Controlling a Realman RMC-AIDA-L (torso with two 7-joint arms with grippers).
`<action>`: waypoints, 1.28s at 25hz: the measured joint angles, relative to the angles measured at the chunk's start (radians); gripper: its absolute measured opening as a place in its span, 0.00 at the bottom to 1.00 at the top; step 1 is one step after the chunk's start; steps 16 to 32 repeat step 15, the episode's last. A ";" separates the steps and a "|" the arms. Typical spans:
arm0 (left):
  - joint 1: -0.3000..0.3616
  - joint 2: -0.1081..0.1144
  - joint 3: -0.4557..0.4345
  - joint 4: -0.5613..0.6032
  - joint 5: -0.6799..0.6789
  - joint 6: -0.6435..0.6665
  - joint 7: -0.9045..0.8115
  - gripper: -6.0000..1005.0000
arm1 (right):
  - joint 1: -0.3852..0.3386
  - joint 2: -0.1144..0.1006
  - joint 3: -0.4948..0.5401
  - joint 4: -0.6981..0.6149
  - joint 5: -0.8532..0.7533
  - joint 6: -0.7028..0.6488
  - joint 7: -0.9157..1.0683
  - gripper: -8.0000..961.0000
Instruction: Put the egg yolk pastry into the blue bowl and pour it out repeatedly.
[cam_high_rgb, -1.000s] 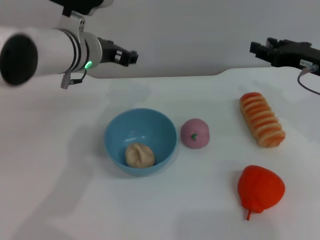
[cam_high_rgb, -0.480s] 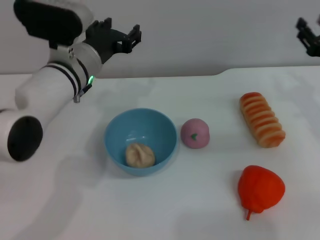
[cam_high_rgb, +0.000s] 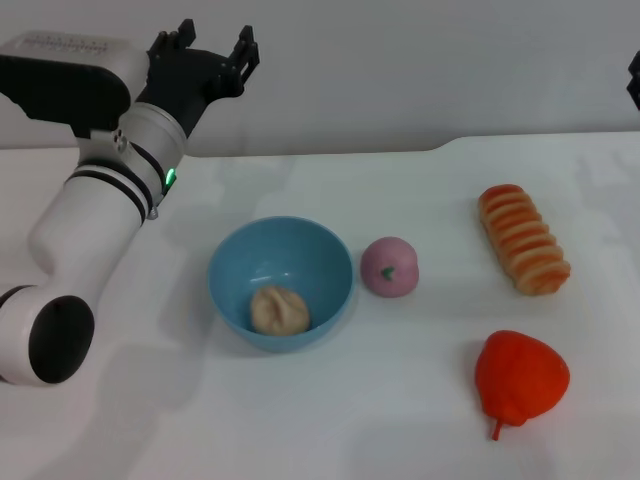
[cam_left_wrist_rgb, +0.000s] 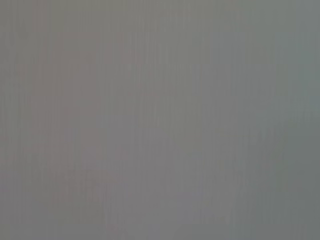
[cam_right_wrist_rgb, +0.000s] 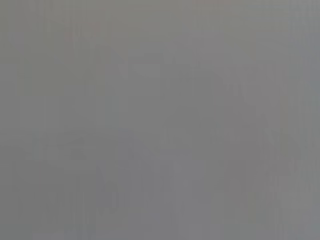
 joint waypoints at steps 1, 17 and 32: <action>0.000 0.000 0.001 0.002 -0.001 0.001 0.000 0.69 | 0.000 0.000 0.001 0.005 0.001 -0.001 0.000 0.51; 0.024 0.004 0.020 0.013 -0.005 0.007 0.000 0.69 | -0.002 0.003 -0.007 0.021 0.077 -0.029 -0.002 0.51; 0.024 0.004 0.020 0.013 -0.005 0.007 0.000 0.69 | -0.002 0.003 -0.007 0.021 0.077 -0.029 -0.002 0.51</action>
